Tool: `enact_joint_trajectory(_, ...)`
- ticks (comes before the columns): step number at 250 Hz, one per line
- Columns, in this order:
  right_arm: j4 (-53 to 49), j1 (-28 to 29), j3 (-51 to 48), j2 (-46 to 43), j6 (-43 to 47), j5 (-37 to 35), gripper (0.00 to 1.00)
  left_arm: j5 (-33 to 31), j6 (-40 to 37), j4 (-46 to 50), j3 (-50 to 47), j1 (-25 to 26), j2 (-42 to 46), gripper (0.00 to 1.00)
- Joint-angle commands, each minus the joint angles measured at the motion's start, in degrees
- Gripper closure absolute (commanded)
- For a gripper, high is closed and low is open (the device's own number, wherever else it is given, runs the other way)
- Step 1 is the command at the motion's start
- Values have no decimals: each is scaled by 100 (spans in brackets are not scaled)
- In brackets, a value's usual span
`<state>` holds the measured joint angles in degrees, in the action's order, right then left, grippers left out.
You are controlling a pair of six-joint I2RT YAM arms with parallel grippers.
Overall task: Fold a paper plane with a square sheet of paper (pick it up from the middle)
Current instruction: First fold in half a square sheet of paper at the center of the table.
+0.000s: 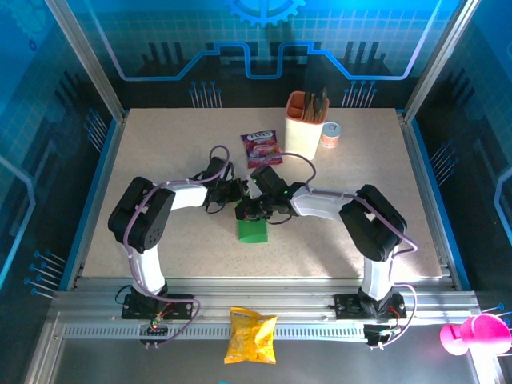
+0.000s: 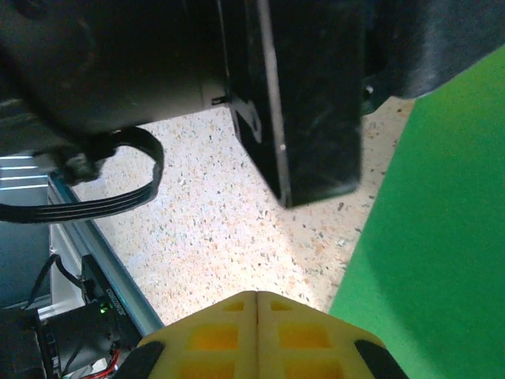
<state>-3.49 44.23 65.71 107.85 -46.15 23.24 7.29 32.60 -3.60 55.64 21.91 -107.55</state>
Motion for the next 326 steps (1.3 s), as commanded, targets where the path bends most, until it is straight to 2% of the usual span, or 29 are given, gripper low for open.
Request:
enact_joint_trajectory(1,361,86,50,274,-272,46,100,-149,-124,273,-138,-35,-235,100)
enact_joint_trajectory(49,652,103,-246,654,-374,-29,100,-156,-124,284,-148,-37,-262,100)
enact_joint_trajectory(120,404,101,-374,974,-142,-51,100,-184,-140,325,-162,-40,-249,100)
enact_joint_trajectory(166,190,106,-503,872,42,-27,100,-217,-162,351,-161,-38,-258,100)
enact_joint_trajectory(244,-389,488,-488,537,656,84,100,-272,-236,430,-129,-31,-313,100)
enact_joint_trajectory(326,-210,797,-943,364,504,29,100,-248,-250,446,-47,-36,-398,100)
